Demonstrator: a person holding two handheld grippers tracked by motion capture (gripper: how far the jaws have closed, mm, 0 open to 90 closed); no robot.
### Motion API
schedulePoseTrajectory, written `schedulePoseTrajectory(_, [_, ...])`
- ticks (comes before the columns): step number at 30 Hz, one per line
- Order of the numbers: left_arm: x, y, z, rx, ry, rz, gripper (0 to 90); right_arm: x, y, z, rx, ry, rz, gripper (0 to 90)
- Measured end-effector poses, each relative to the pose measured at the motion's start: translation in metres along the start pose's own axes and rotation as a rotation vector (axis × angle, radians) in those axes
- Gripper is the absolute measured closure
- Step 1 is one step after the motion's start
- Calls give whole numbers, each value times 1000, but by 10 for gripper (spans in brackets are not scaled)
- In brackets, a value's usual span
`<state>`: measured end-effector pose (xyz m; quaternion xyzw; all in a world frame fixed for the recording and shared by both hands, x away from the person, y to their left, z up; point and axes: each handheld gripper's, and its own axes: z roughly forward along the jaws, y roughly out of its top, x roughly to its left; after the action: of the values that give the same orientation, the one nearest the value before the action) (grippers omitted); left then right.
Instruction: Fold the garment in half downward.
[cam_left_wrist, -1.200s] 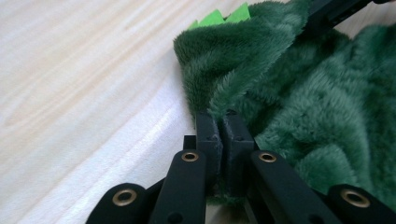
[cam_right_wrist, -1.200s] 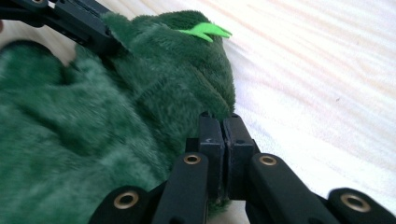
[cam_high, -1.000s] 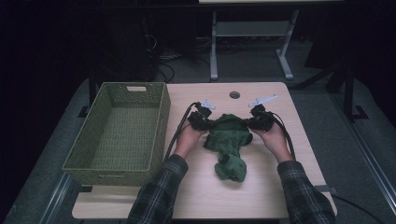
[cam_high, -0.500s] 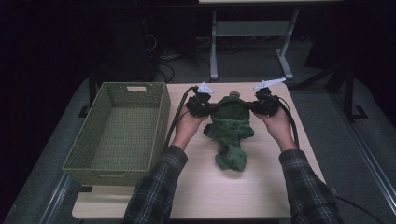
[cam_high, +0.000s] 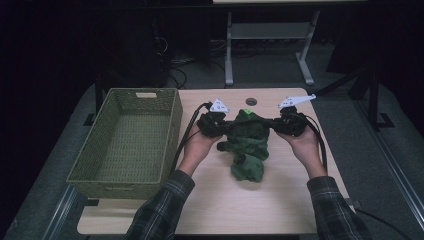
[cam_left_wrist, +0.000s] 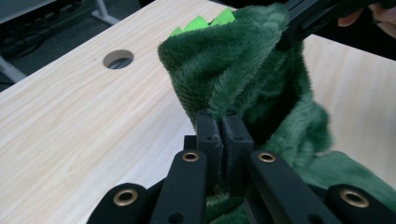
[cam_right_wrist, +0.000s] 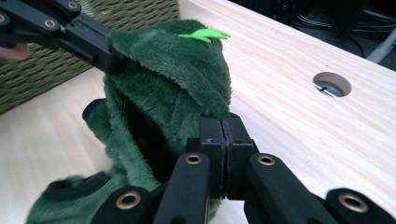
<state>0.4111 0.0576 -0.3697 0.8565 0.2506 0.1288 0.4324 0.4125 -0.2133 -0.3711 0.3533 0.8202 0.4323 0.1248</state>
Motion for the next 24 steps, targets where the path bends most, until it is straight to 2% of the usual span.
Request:
schedulePoseTrajectory(5, [-15, -4, -12, -9, -32, 27, 873, 12, -9, -8, -1, 12, -22, 890])
schedulePoseTrajectory(12, [-28, -15, -23, -18, -79, 27, 873, 30, -23, -20, -4, 35, -46, 890])
schedulePoseTrajectory(20, [-43, -37, -26, -3, -131, 65, 873, 48, -42, -24, 39, 64, -81, 889])
schedulePoseTrajectory(24, [-49, -50, -24, 8, -155, 71, 873, 54, -56, -25, 57, 86, -75, 890])
